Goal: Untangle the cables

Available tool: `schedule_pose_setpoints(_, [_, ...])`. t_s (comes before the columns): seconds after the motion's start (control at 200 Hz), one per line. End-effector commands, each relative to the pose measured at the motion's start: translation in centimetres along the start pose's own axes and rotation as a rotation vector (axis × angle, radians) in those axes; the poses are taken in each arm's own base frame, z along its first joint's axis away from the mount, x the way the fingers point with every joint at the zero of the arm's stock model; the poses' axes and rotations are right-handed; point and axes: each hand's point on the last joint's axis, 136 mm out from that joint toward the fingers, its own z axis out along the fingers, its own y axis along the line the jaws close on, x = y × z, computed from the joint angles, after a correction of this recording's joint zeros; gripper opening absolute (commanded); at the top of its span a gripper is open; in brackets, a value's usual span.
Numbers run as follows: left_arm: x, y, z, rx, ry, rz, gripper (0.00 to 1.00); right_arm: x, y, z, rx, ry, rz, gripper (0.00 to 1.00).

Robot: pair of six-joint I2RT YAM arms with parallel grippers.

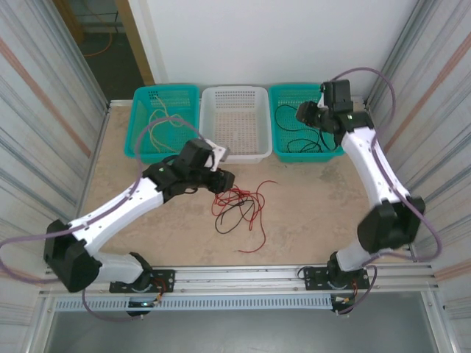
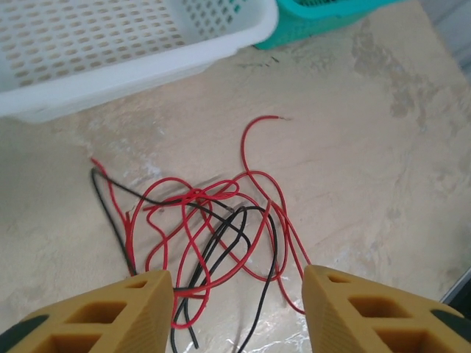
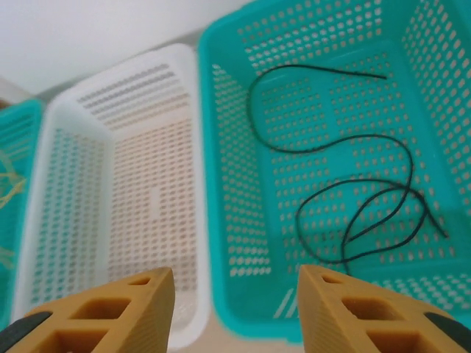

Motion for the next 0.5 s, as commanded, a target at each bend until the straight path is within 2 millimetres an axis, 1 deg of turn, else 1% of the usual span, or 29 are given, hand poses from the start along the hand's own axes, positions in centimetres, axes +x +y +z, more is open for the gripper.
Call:
schedule_pose_setpoints(0.0, [0.2, 0.3, 2.2, -0.075, 0.068, 0.211, 0.47, 2.8, 1.3, -4.2, -0.064, -0.032, 0.019, 0.49])
schedule_pose_setpoints(0.065, [1.0, 0.4, 4.7, -0.092, 0.119, 0.277, 0.44, 5.6, 1.3, -5.2, -0.078, -0.014, 0.034, 0.50])
schedule_pose_setpoints(0.165, [3.0, 0.4, 9.0, -0.105, 0.205, 0.340, 0.42, 10.1, 0.7, -5.8, -0.081, 0.041, 0.052, 0.49])
schedule_pose_setpoints(0.215, [3.8, 0.8, 10.6, -0.125, 0.241, 0.351, 0.43, 12.0, 0.2, -6.1, -0.063, 0.061, 0.048, 0.50])
schedule_pose_setpoints(0.261, [4.4, 1.3, 11.7, -0.145, 0.272, 0.344, 0.45, 13.3, -0.2, -6.4, -0.055, 0.078, 0.045, 0.50])
schedule_pose_setpoints(0.301, [4.4, 1.7, 12.3, -0.167, 0.281, 0.341, 0.47, 14.1, -0.5, -6.6, -0.054, 0.092, 0.047, 0.50])
schedule_pose_setpoints(0.341, [4.4, 1.7, 12.5, -0.171, 0.280, 0.337, 0.50, 15.0, -0.8, -6.4, -0.046, 0.116, 0.051, 0.51])
schedule_pose_setpoints(0.361, [4.3, 1.7, 12.6, -0.171, 0.274, 0.338, 0.50, 14.9, -0.7, -7.0, -0.064, 0.103, 0.055, 0.51])
schedule_pose_setpoints(0.441, [3.8, 1.6, 12.2, -0.171, 0.245, 0.330, 0.50, 15.3, -0.6, -7.1, -0.078, 0.116, 0.058, 0.51])
schedule_pose_setpoints(0.496, [3.5, 1.3, 11.4, -0.163, 0.221, 0.323, 0.50, 15.2, -0.6, -7.2, -0.070, 0.116, 0.053, 0.51])
